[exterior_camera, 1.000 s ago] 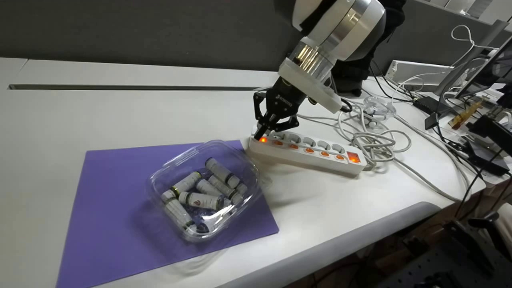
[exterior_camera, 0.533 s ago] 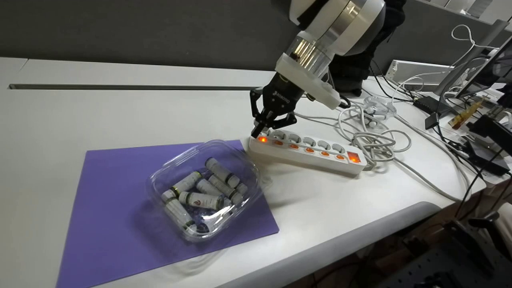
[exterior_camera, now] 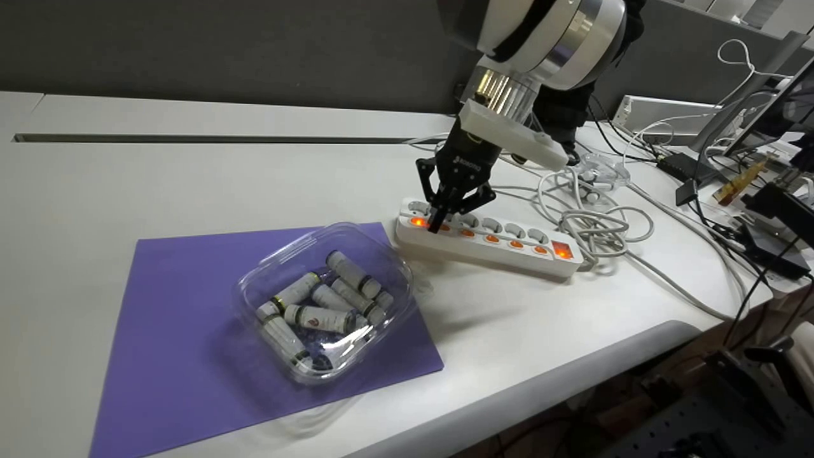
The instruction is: Turn off the first switch from the left
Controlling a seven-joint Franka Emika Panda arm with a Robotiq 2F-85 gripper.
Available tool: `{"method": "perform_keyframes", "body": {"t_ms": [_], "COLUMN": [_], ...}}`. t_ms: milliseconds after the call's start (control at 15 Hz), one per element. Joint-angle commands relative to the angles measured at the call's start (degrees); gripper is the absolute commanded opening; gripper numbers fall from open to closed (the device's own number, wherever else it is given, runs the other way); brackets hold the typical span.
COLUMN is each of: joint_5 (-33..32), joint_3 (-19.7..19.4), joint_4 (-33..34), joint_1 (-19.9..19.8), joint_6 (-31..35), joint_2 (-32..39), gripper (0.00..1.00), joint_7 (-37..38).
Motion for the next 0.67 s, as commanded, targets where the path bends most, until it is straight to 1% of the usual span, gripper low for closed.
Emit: {"method": "perform_keyframes", "body": {"t_ms": [0,267,600], "joint_5": [-0.97,0.05,0.61], "joint_3": [0.59,1.75,3.95], "joint_4": [0.07,0.55,0.25], "joint_1": [-0.63,-1.07,-1.61], "joint_6": [0.0,1.65,6.17], "joint_2": [-0.25,0.48,1.35], "gripper": [0.01,0.0,0.0], "joint_7": [0.34,-1.51,-4.67]}}
